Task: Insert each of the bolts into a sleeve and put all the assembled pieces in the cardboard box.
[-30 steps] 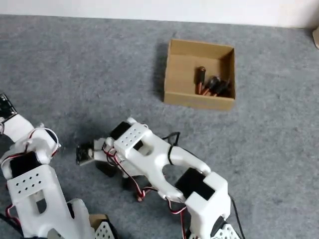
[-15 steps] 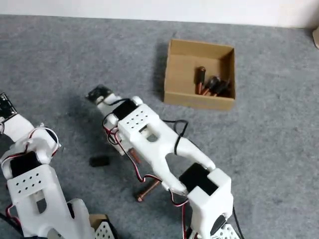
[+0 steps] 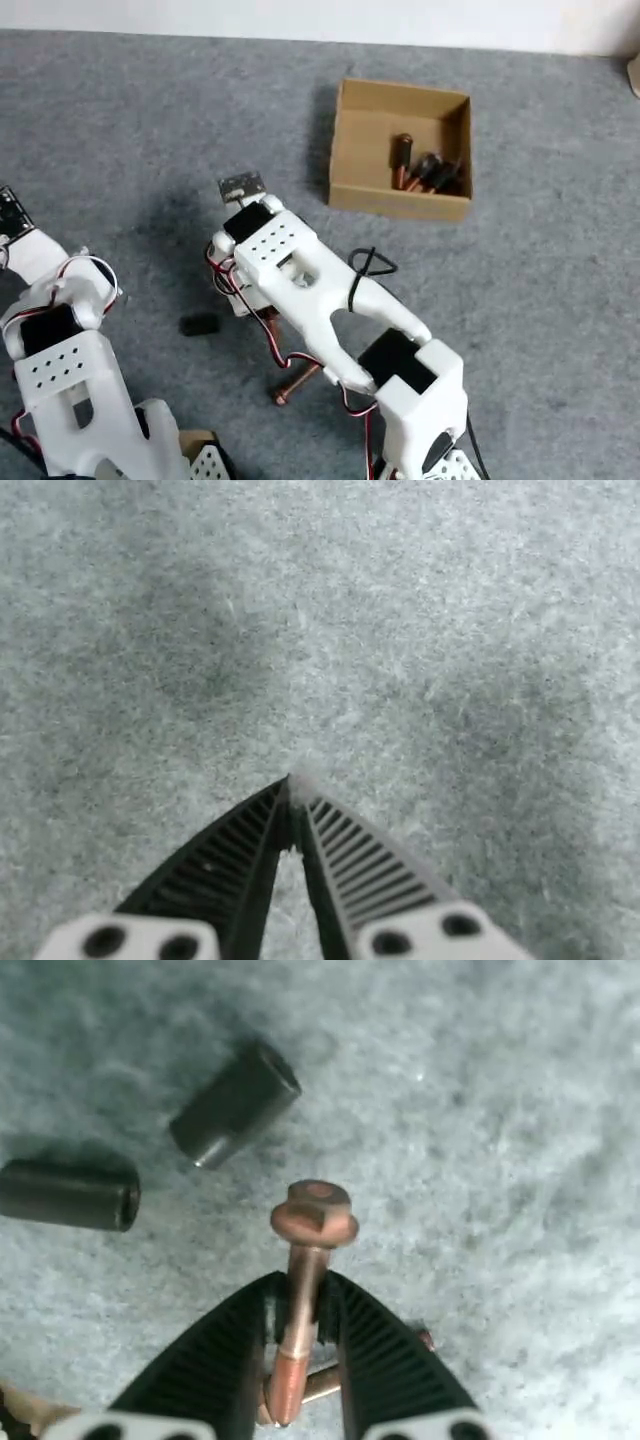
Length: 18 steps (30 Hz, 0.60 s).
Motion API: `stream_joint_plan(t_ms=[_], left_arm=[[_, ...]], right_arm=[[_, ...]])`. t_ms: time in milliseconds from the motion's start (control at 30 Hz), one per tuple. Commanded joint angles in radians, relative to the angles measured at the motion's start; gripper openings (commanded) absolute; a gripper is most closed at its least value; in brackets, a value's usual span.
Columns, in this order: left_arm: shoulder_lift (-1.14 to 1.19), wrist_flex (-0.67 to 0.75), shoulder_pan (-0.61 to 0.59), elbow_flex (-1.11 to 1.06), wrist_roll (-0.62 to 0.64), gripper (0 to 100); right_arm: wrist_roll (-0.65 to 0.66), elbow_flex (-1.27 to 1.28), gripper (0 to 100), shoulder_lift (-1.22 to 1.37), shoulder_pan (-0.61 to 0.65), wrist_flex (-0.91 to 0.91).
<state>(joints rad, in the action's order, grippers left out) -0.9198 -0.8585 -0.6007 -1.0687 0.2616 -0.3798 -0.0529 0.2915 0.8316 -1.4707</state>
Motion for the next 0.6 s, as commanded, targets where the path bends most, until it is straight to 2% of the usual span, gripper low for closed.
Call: stream_joint_plan(t_ms=[0, 267, 467, 567], left_arm=[[-0.004, 0.018, 0.013, 0.007, 0.002, 1], [-0.001, 0.021, 0.013, 0.007, 0.002, 1], [0.001, 0.021, 0.015, 0.007, 0.002, 1], [0.001, 0.021, 0.015, 0.007, 0.002, 1]], right_arm=[[0.008, -0.041, 0.5, -0.016, -0.024, 0.025], [0.118, -0.041, 0.5, -0.016, -0.096, 0.065], [0.321, -0.041, 1.0, -0.013, -0.076, 0.145], [0.334, -0.050, 4.5, 0.041, -0.048, 0.154]])
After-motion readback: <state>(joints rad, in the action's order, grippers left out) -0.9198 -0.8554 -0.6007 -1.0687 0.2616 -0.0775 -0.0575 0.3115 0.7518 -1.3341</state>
